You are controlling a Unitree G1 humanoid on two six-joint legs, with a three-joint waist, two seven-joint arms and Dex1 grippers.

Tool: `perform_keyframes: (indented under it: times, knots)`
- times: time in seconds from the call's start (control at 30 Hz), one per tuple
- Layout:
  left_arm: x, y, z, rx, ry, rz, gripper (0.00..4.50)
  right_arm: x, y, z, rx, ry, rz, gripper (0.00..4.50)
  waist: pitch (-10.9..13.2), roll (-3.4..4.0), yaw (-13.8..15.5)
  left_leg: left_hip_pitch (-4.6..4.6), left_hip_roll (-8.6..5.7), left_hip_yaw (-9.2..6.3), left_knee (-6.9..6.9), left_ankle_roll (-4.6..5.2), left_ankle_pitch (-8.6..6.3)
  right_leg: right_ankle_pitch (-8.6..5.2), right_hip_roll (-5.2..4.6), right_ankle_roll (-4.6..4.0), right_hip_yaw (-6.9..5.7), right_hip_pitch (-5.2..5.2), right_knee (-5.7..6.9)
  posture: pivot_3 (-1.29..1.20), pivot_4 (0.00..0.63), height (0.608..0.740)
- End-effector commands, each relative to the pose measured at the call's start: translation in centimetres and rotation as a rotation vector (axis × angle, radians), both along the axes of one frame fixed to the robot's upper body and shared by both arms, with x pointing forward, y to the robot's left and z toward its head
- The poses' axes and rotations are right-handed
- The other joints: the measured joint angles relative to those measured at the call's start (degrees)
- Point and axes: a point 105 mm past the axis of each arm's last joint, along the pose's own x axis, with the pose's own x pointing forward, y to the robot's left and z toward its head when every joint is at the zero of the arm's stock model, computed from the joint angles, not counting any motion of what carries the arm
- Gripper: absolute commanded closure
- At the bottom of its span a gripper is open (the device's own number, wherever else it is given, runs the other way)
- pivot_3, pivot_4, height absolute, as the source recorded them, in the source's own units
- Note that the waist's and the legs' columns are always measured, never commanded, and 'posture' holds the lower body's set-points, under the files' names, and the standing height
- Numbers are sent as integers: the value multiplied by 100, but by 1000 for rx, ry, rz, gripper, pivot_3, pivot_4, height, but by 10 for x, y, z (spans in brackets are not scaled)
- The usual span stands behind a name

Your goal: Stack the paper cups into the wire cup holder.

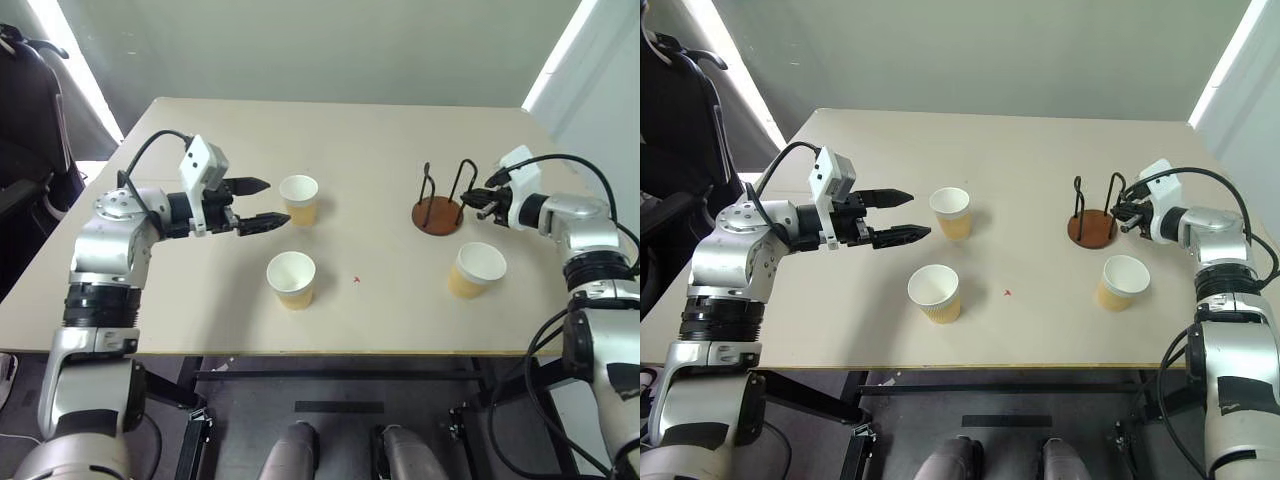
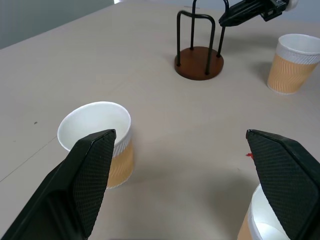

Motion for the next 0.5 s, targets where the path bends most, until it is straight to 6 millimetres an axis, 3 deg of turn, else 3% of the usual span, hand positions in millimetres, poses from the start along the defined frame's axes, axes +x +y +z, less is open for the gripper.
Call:
perform_keyframes:
  times: [0.03, 0.3, 0.5]
  knots:
    - [-2, -2, 13, 18, -40, -16, 0, -7, 8, 32, 26, -61, 77, 4466, 0, 0, -3, 0, 0, 0, -2, -1, 0, 0, 0, 0, 0, -1, 0, 0, 150, 740]
    - [-2, 0, 12, 30, -33, -25, 0, -37, 46, 50, 82, -50, 229, 4466, 0, 0, -1, -2, 0, 0, -9, -7, 4, -2, 1, -3, -1, -3, -5, 0, 150, 740]
    - [-2, -2, 10, 29, -25, -36, 0, -60, 70, 44, 101, -41, 251, 4466, 0, 0, 1, 2, 0, -1, -5, -11, 8, -3, 1, -4, -2, 1, -4, 0, 150, 740]
